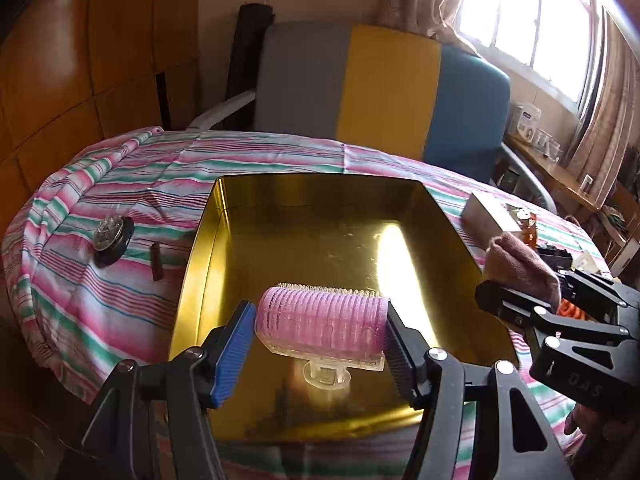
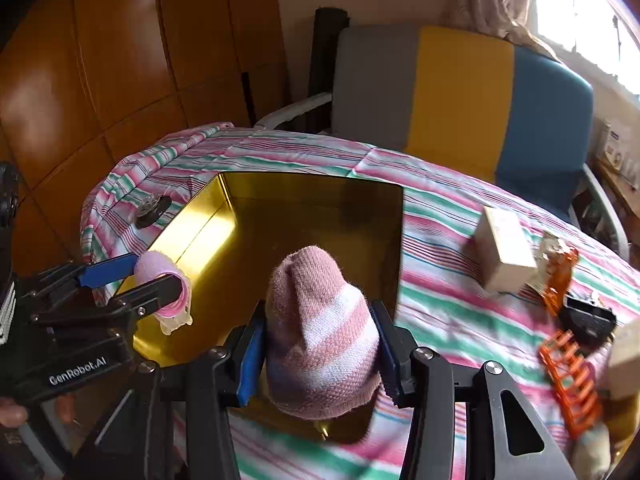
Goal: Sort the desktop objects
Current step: 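Lift the pink roller with the left gripper while the right carries the sock toward the tray, then open the left gripper over the gold tray while the right drops the sock inside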
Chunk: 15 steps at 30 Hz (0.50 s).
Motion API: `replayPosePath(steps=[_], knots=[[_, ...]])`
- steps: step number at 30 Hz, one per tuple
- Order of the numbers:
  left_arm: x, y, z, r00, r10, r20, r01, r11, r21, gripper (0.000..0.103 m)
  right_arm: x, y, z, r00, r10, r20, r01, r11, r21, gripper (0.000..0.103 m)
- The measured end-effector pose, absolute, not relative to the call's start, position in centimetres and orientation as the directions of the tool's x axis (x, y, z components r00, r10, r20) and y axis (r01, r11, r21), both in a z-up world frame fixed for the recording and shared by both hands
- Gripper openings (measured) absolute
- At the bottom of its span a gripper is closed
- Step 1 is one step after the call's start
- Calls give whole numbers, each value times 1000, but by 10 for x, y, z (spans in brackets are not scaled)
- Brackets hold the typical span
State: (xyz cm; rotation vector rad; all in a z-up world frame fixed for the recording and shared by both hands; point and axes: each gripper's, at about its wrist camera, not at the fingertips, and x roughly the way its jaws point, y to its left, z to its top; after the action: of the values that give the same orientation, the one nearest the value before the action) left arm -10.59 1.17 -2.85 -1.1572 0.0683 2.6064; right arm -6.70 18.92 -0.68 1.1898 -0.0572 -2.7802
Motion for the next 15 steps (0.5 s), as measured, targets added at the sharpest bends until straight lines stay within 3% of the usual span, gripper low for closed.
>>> replayPosePath(steps=[3, 7, 15], knots=[[-121, 7, -32, -636, 217, -740, -258, -964, -62, 67, -88, 185, -9, -681, -134, -720, 84, -991, 105, 53], [-130, -2, -35, -638, 215, -739, -248, -966, -67, 70, -96, 180, -8, -689, -142, -711, 83, -990, 117, 68], [-110, -13, -28, -654, 222, -723, -227, -970, -92, 70, -80, 195, -15, -680, -147, -718, 43, -986, 161, 69]])
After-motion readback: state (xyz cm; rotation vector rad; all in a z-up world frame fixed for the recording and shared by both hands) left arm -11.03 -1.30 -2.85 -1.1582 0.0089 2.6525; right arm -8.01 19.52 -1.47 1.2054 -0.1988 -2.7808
